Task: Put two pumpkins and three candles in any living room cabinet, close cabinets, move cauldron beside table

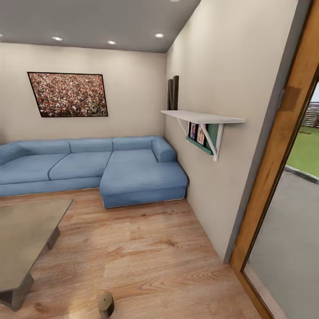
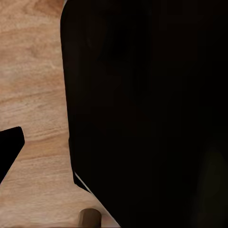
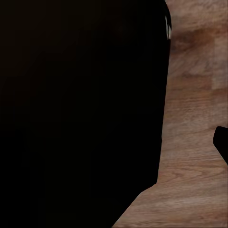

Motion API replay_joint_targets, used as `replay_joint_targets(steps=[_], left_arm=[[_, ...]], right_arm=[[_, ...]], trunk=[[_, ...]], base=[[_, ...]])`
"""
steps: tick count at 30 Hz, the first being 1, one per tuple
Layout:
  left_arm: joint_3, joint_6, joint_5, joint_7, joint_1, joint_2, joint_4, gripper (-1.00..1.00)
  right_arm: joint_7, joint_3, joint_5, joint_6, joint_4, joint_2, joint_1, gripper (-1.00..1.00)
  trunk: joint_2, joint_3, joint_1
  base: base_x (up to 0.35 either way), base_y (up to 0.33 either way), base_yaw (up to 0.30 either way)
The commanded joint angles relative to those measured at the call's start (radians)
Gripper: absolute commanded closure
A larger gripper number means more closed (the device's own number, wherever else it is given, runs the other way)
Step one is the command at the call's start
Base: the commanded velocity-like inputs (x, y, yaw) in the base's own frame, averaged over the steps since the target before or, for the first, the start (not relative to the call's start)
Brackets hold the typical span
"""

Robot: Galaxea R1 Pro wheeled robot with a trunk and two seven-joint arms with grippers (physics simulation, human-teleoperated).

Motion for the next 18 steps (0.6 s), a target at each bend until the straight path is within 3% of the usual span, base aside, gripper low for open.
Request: replay_joint_targets(steps=[1, 4, 18], left_arm=[[-0.002, -0.006, -0.004, -0.006, -0.006, 0.006, -0.002, -1.00], [0.000, -0.023, -0.004, -0.010, -0.006, 0.012, -0.002, -1.00], [0.000, -0.036, -0.004, -0.010, -0.006, 0.012, -0.002, -1.00]], right_arm=[[-0.006, -0.002, -0.003, -0.006, 0.003, 0.006, 0.000, -1.00], [-0.007, -0.001, -0.002, -0.023, 0.001, 0.022, 0.000, -1.00], [-0.007, -0.001, -0.002, -0.025, 0.001, 0.022, 0.000, -1.00]], trunk=[[0.000, -0.001, 0.000], [0.000, -0.001, 0.000], [0.000, -0.001, 0.000]], base=[[0.000, 0.000, 0.000], [0.000, 0.000, 0.000], [0.000, 0.000, 0.000]])
